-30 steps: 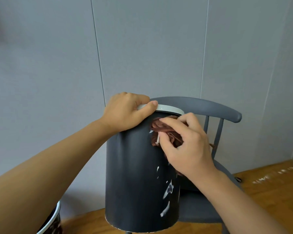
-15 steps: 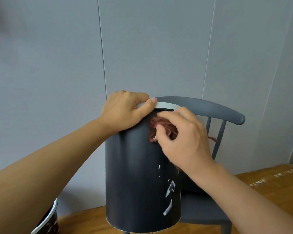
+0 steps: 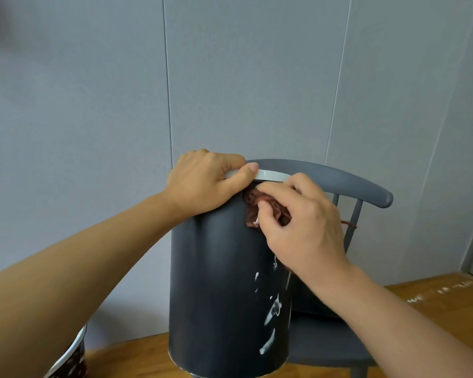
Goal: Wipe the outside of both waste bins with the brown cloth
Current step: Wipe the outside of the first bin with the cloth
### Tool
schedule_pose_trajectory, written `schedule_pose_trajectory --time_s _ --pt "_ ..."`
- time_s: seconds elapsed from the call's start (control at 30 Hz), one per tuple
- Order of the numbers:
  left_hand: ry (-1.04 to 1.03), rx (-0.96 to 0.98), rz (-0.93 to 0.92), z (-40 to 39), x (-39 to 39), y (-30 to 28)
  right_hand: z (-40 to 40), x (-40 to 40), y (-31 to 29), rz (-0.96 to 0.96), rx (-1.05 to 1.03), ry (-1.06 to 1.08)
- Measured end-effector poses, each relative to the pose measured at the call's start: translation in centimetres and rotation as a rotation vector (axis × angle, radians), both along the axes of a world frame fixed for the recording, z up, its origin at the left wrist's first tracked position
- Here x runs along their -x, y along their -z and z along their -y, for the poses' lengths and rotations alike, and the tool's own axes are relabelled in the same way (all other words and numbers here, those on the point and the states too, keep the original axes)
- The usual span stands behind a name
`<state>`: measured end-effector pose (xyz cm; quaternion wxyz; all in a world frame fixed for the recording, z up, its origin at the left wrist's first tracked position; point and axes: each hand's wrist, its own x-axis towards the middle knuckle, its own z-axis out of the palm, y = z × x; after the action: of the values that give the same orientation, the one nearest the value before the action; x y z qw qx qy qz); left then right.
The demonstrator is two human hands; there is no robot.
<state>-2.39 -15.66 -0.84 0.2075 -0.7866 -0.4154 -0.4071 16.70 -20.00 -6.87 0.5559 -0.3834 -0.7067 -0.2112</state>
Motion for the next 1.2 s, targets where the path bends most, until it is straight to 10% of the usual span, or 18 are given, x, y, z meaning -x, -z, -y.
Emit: schedule_pose_trajectory --time_s 0.17,0.93,1.2 --pt "0.002 0.009 0.007 -0.3 0.3 0.0 2.1 -0.6 4.2 0.24 -0.014 -0.02" --pt "0.02 0.021 -0.036 -0.7 -0.5 -0.3 -0.4 -2.0 0.9 0.062 0.0 0.027" --pt "0.002 0.08 0.016 -1.4 0.0 -0.5 3.6 -2.8 9.1 0.279 0.092 -0.179"
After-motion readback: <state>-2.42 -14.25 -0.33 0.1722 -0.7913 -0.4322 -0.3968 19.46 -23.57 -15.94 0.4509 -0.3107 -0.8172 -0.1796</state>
